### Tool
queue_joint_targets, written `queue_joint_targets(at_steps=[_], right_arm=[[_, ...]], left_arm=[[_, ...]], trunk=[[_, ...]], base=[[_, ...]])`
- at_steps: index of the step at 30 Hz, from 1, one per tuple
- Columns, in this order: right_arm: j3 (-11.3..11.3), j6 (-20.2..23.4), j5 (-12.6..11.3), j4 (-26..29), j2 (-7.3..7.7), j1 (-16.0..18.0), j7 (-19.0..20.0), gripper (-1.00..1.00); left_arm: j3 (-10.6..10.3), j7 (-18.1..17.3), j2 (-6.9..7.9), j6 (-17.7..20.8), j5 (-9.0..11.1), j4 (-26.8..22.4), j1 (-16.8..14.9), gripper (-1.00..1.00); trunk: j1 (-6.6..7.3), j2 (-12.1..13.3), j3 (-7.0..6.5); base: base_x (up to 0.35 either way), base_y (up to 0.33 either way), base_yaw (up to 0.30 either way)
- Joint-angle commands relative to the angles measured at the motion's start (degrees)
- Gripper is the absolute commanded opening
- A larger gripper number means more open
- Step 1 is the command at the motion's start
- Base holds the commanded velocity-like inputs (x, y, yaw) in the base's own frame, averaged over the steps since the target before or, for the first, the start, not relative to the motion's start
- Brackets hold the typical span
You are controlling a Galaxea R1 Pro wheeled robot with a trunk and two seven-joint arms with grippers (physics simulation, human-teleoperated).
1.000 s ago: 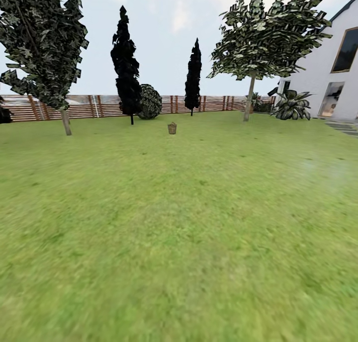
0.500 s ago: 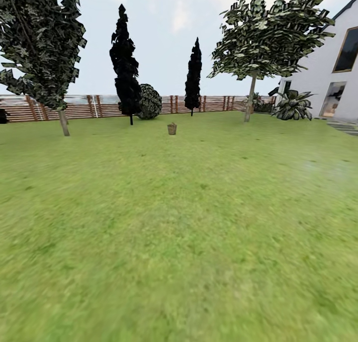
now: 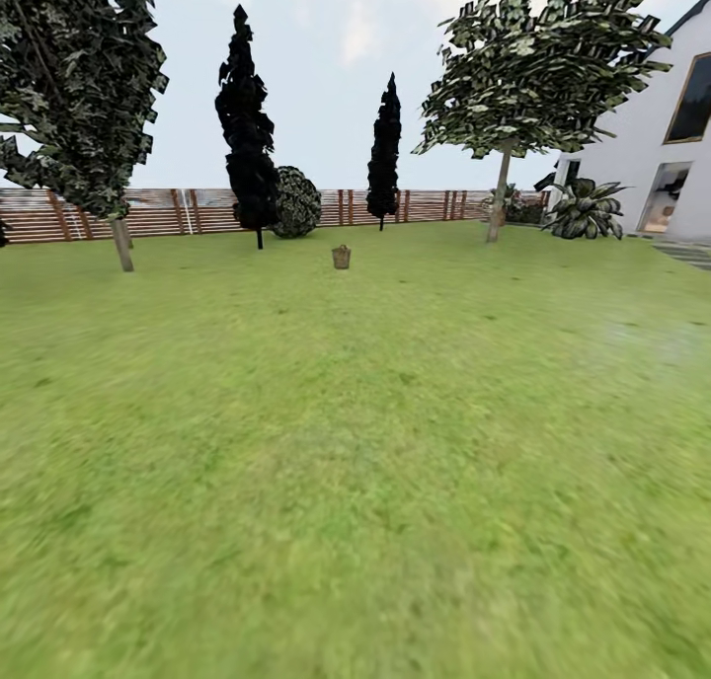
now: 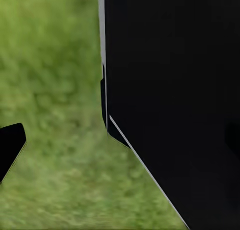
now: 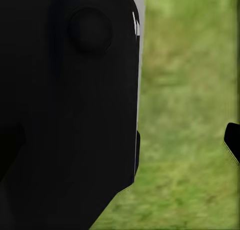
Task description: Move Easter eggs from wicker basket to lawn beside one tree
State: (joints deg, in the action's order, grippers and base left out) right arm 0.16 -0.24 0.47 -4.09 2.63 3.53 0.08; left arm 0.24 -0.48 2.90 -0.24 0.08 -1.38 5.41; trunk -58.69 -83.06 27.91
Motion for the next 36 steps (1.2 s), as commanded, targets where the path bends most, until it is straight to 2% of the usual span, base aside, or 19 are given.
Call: queue_joint_targets(at_steps=[1,36], right_arm=[[0.0,0.0,0.1,-0.1,0.0,0.1,0.0,1.0],[0.0,0.0,0.1,-0.1,0.0,0.1,0.0,1.0]], left_arm=[[0.0,0.0,0.01,0.0,0.0,-0.1,0.0,1.0],[0.0,0.0,0.01,0.0,0.0,-0.1,0.0,1.0]], trunk=[[-0.04,0.0,0.04],[-0.04,0.0,0.04]], base=[[0.337,0.0,0.0],[0.337,0.0,0.0]])
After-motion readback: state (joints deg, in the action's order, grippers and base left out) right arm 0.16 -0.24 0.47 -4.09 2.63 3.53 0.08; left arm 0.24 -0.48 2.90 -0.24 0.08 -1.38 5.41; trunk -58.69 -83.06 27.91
